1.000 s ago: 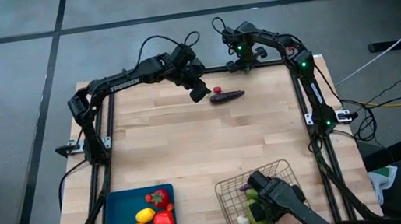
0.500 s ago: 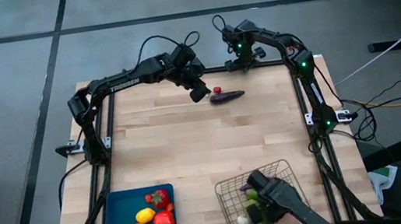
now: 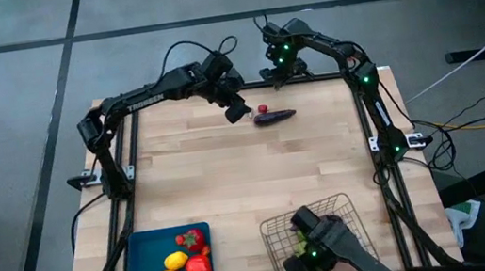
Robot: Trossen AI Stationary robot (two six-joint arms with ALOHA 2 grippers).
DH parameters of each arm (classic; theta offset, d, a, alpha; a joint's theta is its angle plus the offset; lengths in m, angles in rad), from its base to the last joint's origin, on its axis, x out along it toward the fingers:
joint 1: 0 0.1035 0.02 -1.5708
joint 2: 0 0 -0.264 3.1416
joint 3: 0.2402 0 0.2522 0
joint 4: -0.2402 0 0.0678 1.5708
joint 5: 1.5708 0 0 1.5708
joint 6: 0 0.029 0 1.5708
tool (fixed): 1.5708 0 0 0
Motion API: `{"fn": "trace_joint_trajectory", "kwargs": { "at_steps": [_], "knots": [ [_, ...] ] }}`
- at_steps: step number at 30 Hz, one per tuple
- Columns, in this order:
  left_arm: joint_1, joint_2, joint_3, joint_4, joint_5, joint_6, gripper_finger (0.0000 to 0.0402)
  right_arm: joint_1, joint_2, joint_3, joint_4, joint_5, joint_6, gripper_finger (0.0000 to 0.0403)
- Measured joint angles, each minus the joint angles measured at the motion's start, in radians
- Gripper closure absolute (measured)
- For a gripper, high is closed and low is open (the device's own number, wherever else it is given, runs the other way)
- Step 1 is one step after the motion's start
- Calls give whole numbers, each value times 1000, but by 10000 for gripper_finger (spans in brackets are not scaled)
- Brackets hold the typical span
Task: Sort produce into baskets
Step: Put the green bell pepper into the gold wire basket
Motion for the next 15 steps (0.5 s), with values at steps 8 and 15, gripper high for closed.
{"fn": "trace_joint_trajectory", "kwargs": {
  "at_steps": [8,15],
  "knots": [
    [8,-63,0,-73,-7,81,169,72,0,166,-191,-81,-144,339],
    [20,-128,0,-133,-12,133,169,192,-41,257,-255,-90,-211,338]
  ]
}}
